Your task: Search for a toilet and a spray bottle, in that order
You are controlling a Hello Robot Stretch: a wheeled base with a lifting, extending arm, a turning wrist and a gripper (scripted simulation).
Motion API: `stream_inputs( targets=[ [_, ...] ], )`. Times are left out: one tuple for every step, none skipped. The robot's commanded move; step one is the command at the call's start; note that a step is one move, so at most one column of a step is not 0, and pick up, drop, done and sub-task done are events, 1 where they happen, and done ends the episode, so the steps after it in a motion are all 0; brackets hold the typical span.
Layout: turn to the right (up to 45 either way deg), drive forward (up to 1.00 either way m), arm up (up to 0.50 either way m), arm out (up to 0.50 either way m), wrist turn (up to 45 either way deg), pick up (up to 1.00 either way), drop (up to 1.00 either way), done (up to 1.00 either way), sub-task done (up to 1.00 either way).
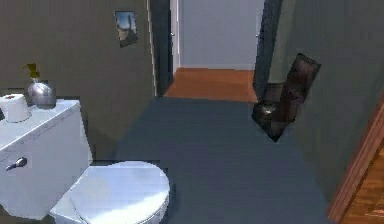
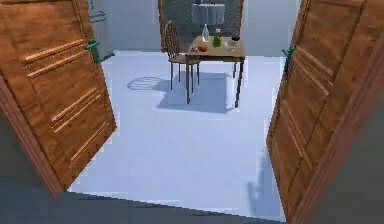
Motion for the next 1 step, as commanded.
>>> stream_inputs(
  targets=[
    [-24.0, 0.00, 0.00, 0.00, 0.0, 0.00, 0.00, 0.00, 0.00]
  ],
)
